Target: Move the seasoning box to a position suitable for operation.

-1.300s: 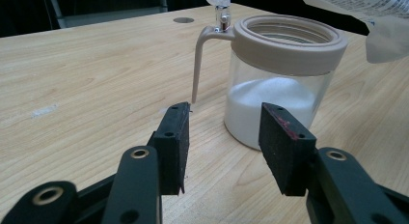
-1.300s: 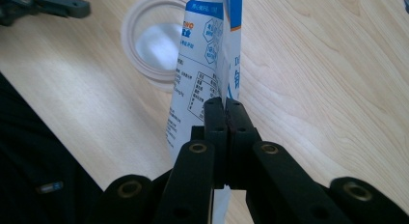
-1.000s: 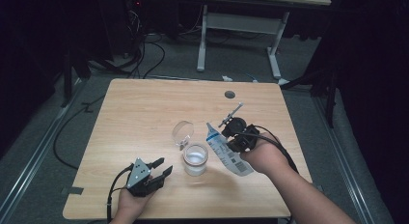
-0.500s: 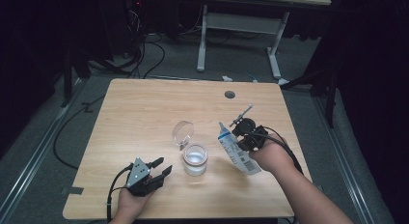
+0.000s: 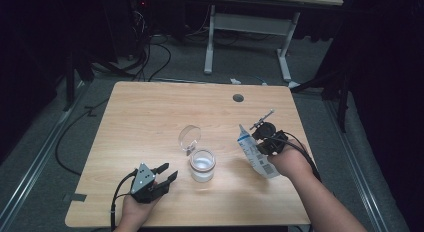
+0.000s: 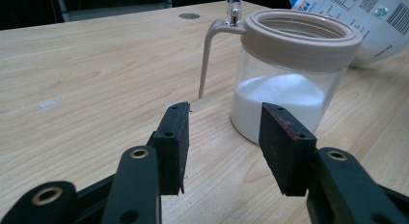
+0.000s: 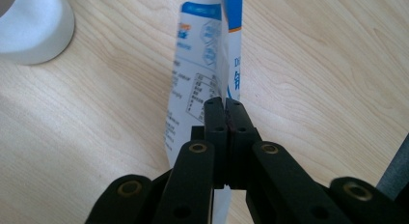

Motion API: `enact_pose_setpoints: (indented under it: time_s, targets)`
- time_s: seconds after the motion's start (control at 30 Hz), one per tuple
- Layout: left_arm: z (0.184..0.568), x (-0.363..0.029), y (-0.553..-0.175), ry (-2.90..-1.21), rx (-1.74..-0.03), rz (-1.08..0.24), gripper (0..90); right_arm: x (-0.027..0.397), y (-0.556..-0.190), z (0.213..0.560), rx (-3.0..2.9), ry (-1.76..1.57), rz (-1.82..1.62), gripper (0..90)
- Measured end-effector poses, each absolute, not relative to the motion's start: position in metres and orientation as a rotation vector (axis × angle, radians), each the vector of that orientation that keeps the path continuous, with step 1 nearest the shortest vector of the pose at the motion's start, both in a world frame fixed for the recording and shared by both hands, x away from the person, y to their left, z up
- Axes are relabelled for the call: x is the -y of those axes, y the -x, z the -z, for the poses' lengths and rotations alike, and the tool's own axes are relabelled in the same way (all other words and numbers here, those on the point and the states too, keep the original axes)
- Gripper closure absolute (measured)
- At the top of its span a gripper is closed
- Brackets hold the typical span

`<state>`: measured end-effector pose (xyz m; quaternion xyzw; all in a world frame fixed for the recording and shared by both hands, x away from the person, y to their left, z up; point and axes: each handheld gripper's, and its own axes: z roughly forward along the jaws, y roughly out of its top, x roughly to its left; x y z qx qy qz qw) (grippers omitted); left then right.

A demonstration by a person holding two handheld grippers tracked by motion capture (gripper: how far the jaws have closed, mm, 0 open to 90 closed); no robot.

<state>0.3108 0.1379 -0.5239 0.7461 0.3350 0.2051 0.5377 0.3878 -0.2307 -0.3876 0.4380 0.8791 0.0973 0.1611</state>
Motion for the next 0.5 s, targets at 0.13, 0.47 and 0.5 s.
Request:
enact_pose_setpoints:
  time_s: [0.13, 0.47, 0.5]
  targets:
    - [0.524, -0.14, -0.312, -1.772, -0.806, -0.486, 54.6, 0.233, -0.388, 0.389, -2.489, -1.248, -0.32, 89.9]
    - [0.525, -0.14, -0.312, -1.774, -0.815, -0.486, 55.2, 0.249, -0.376, 0.389, -2.332, -1.283, -0.542, 90.0]
    - [0.526, -0.14, -0.312, -1.772, -0.814, -0.487, 55.3, 0.25, -0.375, 0.39, -2.323, -1.29, -0.568, 89.9]
